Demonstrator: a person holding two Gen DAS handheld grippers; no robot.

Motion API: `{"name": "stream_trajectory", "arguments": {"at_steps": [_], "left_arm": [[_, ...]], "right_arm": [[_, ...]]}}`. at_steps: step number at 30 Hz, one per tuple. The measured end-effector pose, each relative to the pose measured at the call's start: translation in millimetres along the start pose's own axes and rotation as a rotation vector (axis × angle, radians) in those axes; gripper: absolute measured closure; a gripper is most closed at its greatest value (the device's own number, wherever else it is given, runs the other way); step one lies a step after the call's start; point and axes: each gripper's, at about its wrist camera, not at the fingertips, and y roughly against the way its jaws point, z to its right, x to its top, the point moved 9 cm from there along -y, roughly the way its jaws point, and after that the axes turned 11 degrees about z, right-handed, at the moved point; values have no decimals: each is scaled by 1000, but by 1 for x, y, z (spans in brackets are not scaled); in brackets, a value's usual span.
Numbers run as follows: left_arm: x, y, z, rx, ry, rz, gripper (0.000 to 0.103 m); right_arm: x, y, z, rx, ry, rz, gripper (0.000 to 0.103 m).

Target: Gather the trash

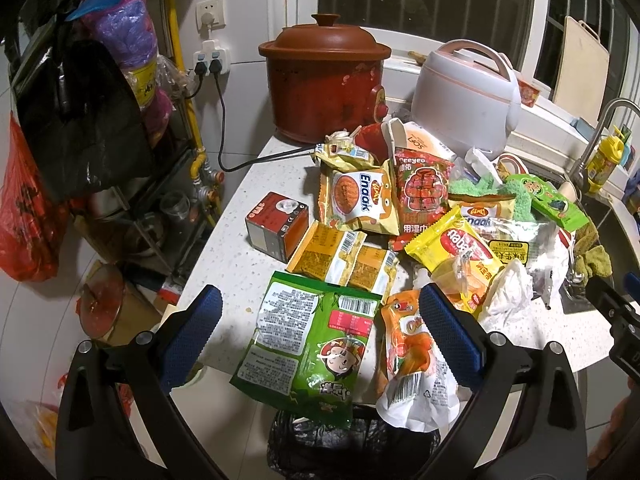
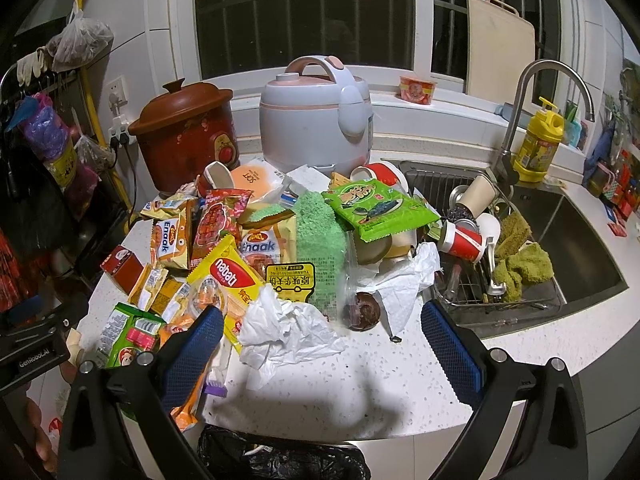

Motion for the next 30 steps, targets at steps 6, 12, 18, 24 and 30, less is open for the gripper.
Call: {"name": "stream_trajectory", "arguments": {"at_steps": [6, 12, 18, 24, 30], "left_arm": [[-2, 1, 0, -1, 0, -1, 7], [-5, 3, 0, -1, -1, -3, 7], [-8, 2, 1, 0, -6, -19, 7], [-10, 1, 4, -9, -11, -27, 7], [-11, -1, 7, -15, -19, -33, 7]], "right_arm": [[-5, 5, 2, -2, -5, 0, 5], [-5, 4, 3, -1, -7, -3, 5], [-7, 6, 2, 1, -9, -6, 5], [-12, 5, 2, 4, -17, -19, 5], [-13, 5, 2, 5, -16, -25, 5]]}}
